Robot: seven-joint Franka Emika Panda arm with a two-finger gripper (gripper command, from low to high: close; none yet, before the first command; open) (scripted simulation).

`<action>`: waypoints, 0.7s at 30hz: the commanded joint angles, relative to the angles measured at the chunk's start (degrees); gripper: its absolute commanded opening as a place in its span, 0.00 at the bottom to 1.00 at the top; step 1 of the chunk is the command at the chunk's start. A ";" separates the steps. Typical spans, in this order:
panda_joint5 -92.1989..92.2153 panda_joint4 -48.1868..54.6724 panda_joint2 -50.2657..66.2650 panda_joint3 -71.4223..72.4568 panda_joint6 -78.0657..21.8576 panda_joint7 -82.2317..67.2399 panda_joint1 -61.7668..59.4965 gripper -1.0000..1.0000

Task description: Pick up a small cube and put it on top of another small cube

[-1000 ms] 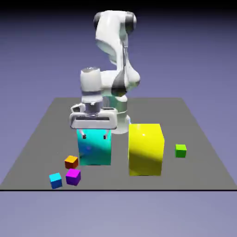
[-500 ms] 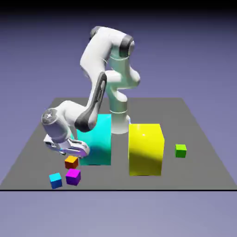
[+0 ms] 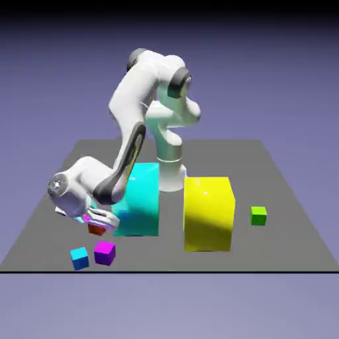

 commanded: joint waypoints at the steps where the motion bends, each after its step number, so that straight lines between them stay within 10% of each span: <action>1: -2.38 0.08 -0.85 2.08 0.46 0.12 0.15 0.00; 21: -46.39 1.75 -17.73 43.61 9.25 1.15 3.19 0.00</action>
